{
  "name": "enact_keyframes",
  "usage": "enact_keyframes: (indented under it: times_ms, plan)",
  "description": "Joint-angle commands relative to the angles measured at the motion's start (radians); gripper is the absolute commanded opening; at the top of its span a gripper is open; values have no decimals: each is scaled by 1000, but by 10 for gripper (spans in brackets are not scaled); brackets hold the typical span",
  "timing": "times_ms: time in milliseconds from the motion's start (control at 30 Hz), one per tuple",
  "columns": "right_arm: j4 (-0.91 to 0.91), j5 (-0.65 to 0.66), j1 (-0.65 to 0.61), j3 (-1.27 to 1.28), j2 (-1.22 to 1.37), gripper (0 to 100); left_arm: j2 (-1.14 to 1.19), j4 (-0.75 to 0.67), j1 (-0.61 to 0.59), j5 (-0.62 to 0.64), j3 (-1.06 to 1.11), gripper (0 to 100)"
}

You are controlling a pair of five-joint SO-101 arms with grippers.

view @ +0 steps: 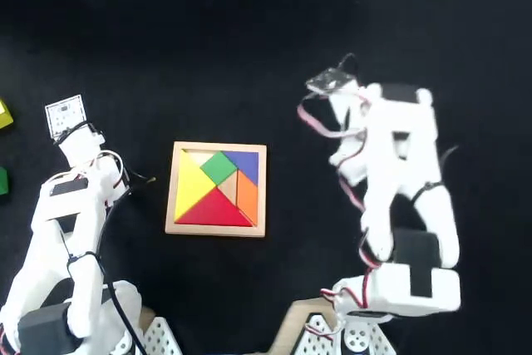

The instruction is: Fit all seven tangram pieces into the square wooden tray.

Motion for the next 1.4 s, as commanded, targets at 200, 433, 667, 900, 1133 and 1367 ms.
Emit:
enact_keyframes:
  times_ms: [200,433,667,900,1133,1367]
  plan:
    - [-239,-140,-31,68,5,209,-20,-9,16,-8,-18,63]
    - [-249,-135,48,-35,171,209,-20,-12,16,-8,-18,63]
    - [-249,-100,52,-124,298,209,-20,-12,16,-8,-18,63]
    - [-247,-100,51,-137,308,208,-20,-14,16,-8,-18,63]
    - [-247,-101,41,-139,308,207,-20,-14,16,-8,-18,63]
    - [-252,-236,9,-151,312,208,-20,-15,16,-8,-18,63]
